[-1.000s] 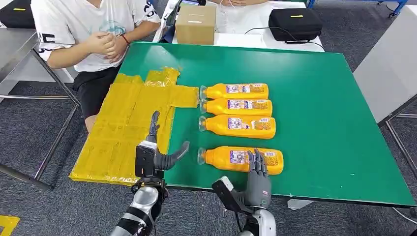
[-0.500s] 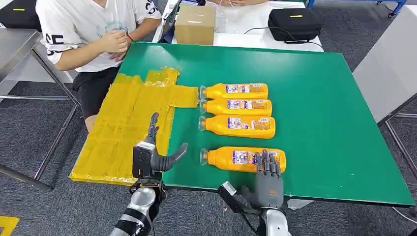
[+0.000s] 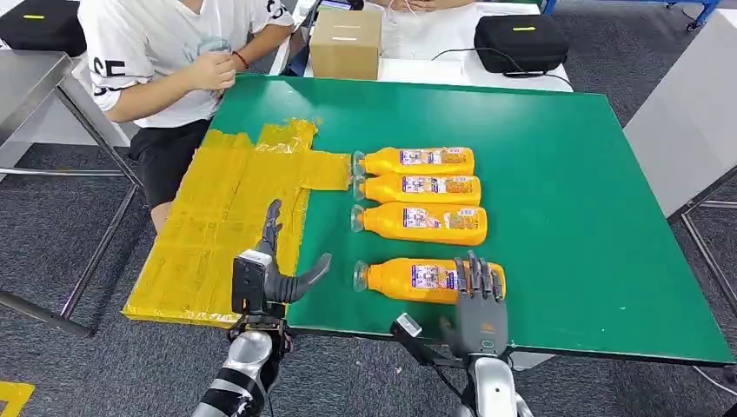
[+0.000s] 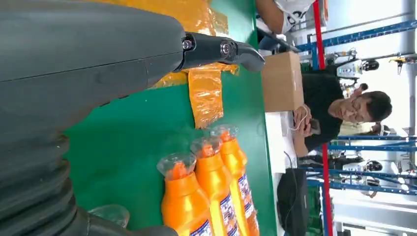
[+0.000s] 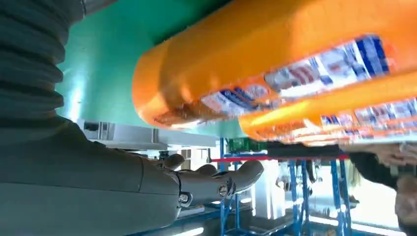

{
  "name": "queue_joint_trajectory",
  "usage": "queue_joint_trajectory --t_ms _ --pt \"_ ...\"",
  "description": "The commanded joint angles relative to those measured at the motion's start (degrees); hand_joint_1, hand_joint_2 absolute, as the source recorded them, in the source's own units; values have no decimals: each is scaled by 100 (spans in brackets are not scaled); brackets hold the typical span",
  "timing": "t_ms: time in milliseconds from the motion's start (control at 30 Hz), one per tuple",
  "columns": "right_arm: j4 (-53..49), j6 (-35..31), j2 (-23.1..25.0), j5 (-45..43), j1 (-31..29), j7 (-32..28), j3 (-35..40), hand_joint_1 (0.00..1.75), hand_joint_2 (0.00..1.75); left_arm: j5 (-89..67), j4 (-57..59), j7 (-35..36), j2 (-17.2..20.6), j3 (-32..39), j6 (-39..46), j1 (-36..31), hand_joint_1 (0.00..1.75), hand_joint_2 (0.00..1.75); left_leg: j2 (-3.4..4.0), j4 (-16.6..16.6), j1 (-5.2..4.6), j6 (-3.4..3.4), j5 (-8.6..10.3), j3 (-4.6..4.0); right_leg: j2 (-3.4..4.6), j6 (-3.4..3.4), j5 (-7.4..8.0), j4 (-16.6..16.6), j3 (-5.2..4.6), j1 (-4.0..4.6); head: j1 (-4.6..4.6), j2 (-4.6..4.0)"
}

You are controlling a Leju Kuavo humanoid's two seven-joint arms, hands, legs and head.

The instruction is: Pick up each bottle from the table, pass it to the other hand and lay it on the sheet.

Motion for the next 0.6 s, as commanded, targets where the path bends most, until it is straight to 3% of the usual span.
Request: queue_joint_trajectory --t_ms 33,367,467,567,600 --pt "665 243 -300 -5 -402 161 229 0 175 30 73 73 -62 128 -62 -74 0 175 3 -4 4 -6 -7 21 4 -8 -4 -8 22 5 0 0" --pt "764 335 -299 -8 -454 182 200 0 175 29 64 80 -59 126 -94 -70 0 175 0 -2 4 -6 -5 17 1 -8 -3 -6 18 5 0 0" --pt "1026 663 -368 -428 -655 -83 24 0 175 29 76 89 -52 113 -148 -83 0 175 3 -3 4 -6 -5 21 3 -8 -2 -8 23 5 0 0" --pt "1299 1473 -488 -1202 -892 -553 -89 3 175 14 76 84 -16 106 -196 -96 0 175 1 -3 5 -6 -5 28 2 -9 -3 -9 31 6 0 0" --pt "1340 1884 -555 -1525 -943 -707 -99 150 175 20 75 86 2 120 -231 -107 0 175 1 -4 1 -3 -1 22 2 -6 0 -7 22 2 0 0"
